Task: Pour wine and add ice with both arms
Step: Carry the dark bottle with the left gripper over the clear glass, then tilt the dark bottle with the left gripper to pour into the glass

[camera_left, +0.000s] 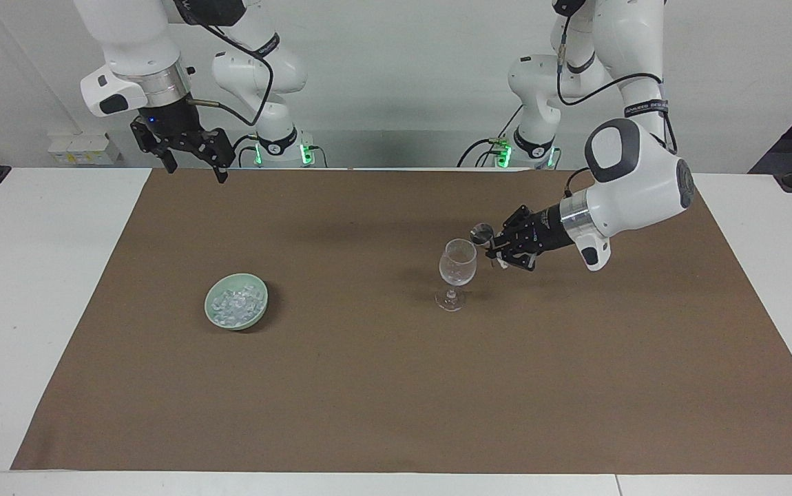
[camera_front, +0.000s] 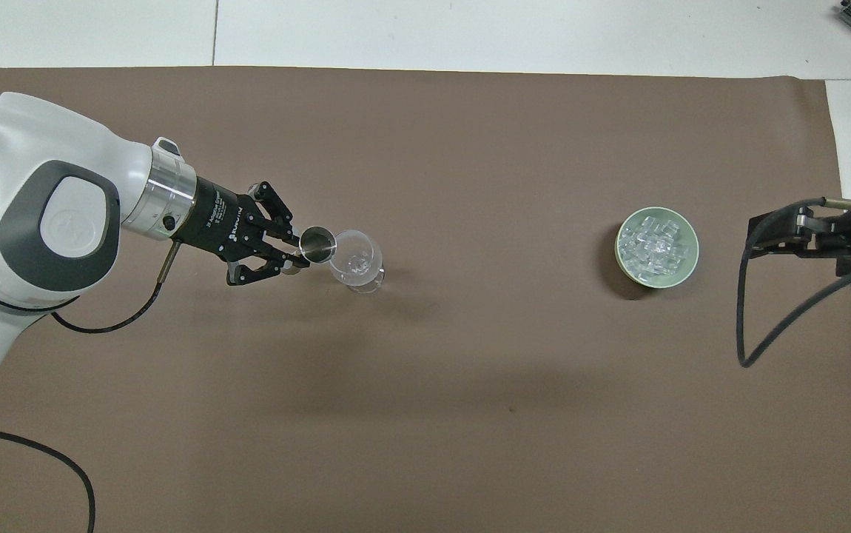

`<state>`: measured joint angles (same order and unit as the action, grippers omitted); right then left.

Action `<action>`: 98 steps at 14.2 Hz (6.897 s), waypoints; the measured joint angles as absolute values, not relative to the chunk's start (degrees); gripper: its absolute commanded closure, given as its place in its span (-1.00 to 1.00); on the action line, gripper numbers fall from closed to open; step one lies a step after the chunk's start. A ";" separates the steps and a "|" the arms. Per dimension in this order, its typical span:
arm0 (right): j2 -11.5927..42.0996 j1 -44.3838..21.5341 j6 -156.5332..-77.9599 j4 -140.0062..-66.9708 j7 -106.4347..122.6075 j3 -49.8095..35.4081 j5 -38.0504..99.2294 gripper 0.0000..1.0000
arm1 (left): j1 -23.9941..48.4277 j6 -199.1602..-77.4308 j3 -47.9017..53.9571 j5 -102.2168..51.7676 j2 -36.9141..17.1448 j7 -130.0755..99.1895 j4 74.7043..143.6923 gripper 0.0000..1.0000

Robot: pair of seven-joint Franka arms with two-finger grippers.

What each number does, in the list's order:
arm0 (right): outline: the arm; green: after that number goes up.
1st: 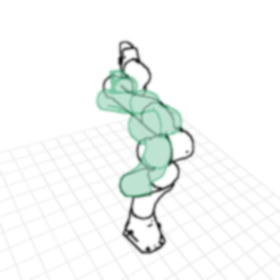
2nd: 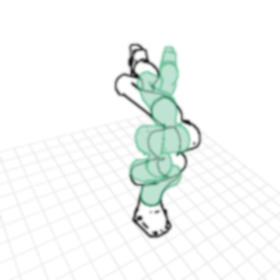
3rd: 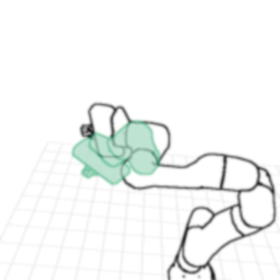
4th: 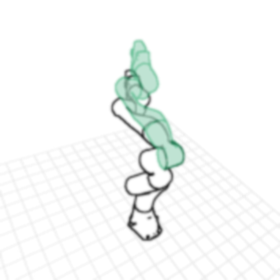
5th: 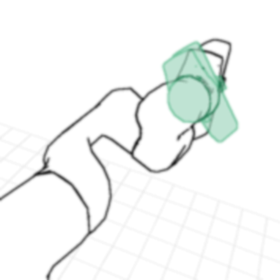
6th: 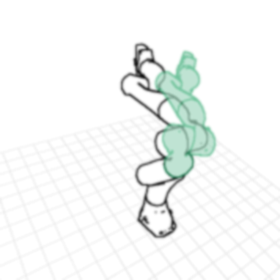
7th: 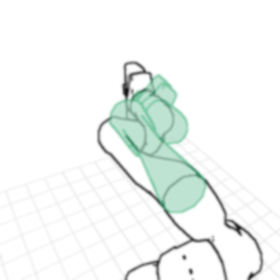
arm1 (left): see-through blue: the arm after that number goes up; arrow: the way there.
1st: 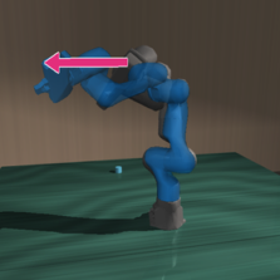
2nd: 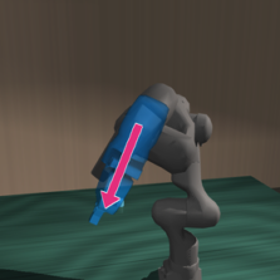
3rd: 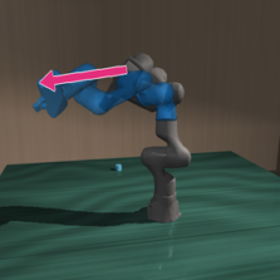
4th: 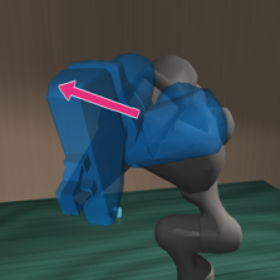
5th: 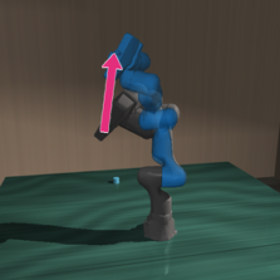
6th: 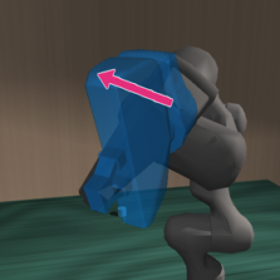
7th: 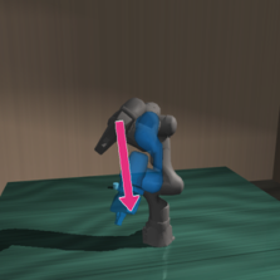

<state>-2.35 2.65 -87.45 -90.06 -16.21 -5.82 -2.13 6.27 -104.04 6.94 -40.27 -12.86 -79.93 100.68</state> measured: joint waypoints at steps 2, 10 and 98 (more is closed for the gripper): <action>-2.35 2.65 -87.45 -90.06 -16.21 -5.82 -2.13 -1.00 | 6.66 -104.06 6.96 -39.04 -12.81 -80.58 100.19 1.00; -2.35 3.69 -87.43 -90.06 -16.21 -5.29 -2.13 -1.00 | 9.47 -105.41 7.00 -32.44 -12.81 -85.23 97.44 1.00; -3.15 3.93 -87.43 -91.91 -11.45 -5.47 -2.13 -1.00 | 20.75 -103.21 7.15 -1.48 -12.58 -93.18 91.83 1.00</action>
